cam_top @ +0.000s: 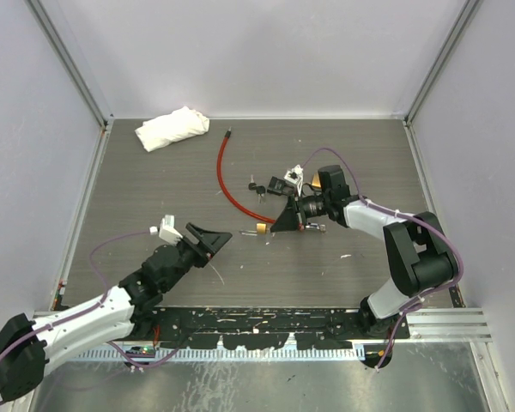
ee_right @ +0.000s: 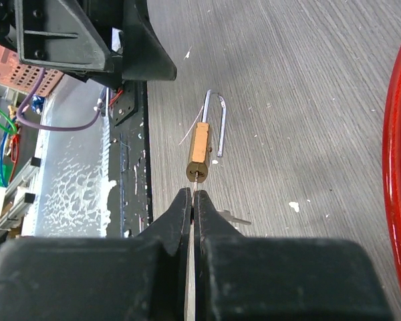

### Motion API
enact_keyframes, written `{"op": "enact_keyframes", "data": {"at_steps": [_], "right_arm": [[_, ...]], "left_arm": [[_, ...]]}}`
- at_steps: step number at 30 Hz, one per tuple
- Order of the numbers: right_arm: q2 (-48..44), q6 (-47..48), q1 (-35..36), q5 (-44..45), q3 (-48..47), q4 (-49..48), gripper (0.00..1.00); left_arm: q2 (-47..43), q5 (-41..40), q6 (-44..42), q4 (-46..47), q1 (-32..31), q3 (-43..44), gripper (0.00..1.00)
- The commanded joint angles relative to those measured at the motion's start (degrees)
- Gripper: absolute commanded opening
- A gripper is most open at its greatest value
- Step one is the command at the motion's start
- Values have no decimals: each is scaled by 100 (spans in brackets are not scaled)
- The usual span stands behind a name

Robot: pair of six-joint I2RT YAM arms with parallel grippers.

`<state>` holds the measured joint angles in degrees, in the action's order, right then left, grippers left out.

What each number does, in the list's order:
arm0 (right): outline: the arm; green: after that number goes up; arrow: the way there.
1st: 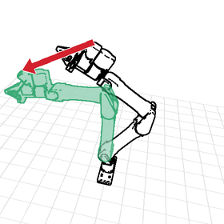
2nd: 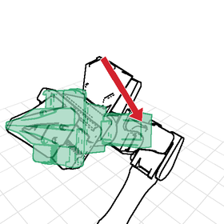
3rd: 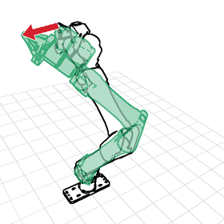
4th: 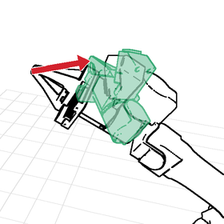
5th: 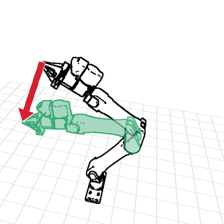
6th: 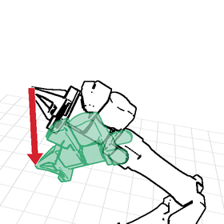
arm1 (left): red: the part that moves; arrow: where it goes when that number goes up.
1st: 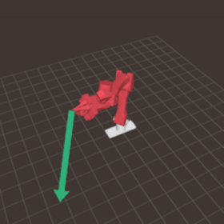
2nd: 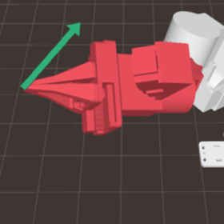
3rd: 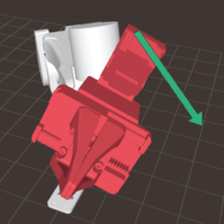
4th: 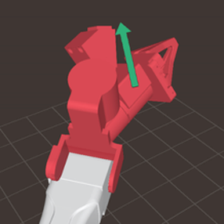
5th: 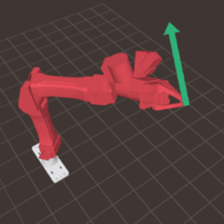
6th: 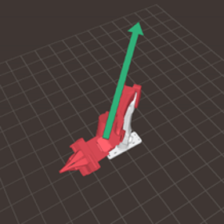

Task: Lock with the key
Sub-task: Lock the lock.

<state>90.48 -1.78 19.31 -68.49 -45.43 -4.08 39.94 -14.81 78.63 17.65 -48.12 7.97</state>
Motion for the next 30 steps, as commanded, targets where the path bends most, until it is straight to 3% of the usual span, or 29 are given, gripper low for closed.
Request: {"op": "enact_keyframes", "data": {"at_steps": [1, 2, 5, 9, 10, 16, 20, 25, 30], "right_arm": [[-367, 359, -16, -335, -308, 226, 1], [-405, 508, -16, -342, -360, 389, 1], [-521, 940, -22, -369, -479, 795, 1], [-632, 1440, -17, -526, -654, 1354, 1], [-655, 1603, -15, -567, -713, 1552, 1], [-690, 3035, -19, -761, -1282, 3234, 1], [-697, 3383, -18, -942, -1389, 3636, 1], [-699, 3448, -11, -978, -1372, 3683, 1], [-673, 3472, 2, -1017, -1363, 3695, 1]], "left_arm": [[-59, 259, -2883, 1459, 17, 161, 75], [-71, 514, -4053, 1732, 19, 74, 75], [-178, 1299, -5965, 2084, 29, -163, 80], [-127, 2098, -7090, 2338, 68, -211, 95], [-51, 2268, -7170, 2364, 118, -177, 99], [1023, 3931, -6957, 4116, 1184, -328, 98], [2090, 5304, -6818, 4962, 1465, 14, 98], [2889, 5490, -6815, 5702, 1493, 205, 95], [3069, 5448, -6877, 5534, 1490, 426, 90]]}}
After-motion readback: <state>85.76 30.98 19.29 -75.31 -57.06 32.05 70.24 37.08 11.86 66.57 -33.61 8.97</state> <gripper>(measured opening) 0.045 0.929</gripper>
